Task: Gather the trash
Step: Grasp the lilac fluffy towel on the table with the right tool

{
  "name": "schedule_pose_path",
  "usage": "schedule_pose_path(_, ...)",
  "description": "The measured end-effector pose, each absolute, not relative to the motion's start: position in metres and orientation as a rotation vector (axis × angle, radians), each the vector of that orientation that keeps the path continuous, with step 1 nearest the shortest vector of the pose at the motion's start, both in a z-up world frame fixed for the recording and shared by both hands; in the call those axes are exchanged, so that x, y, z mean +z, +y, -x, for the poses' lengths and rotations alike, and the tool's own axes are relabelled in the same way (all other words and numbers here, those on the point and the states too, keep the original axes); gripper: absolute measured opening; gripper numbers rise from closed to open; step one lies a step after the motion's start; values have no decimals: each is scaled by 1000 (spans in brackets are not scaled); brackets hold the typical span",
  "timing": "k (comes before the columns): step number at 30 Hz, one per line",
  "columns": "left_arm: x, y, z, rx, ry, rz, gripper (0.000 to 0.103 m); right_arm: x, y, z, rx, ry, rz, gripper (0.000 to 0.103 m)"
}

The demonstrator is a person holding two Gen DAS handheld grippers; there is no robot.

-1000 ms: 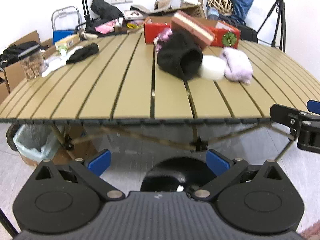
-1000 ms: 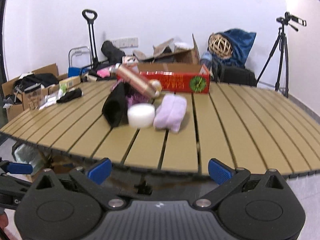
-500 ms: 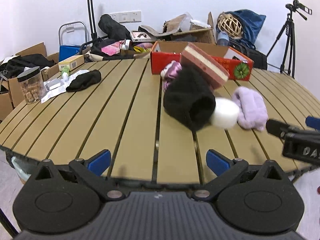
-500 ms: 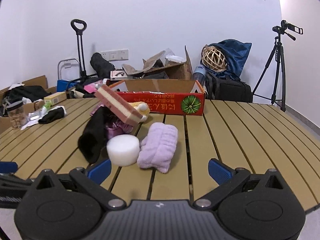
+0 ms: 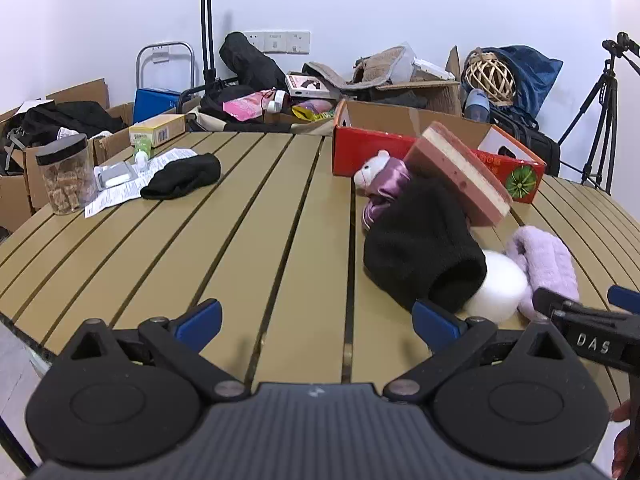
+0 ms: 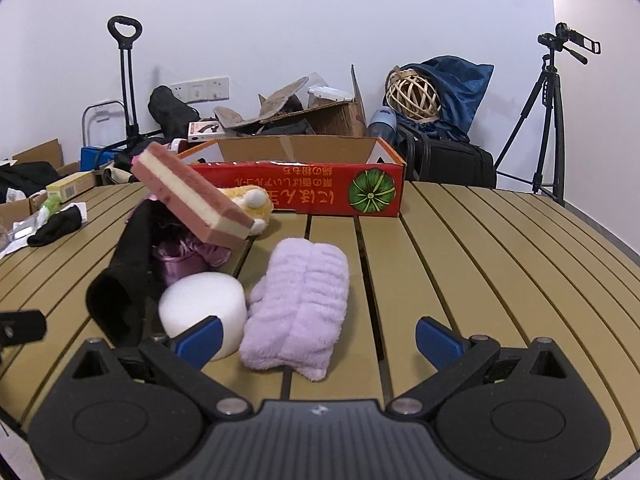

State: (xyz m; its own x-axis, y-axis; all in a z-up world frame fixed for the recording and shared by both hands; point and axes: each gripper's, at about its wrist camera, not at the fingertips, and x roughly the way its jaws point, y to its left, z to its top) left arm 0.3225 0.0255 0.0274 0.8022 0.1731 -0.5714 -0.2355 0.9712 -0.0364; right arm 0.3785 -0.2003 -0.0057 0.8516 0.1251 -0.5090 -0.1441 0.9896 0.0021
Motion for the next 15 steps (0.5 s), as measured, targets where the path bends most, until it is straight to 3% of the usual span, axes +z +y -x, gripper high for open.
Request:
schedule_pose_path(8, 22, 24, -327, 210, 599, 119, 103, -16, -190, -389, 154, 537, 58, 93)
schedule_pose_path(12, 17, 17, -321, 206, 582, 72, 103, -17, -188, -389, 168, 539, 63, 70)
schedule_pose_path(15, 16, 13, -318, 199, 572, 63, 103, -16, -189, -389, 181, 537, 52, 61)
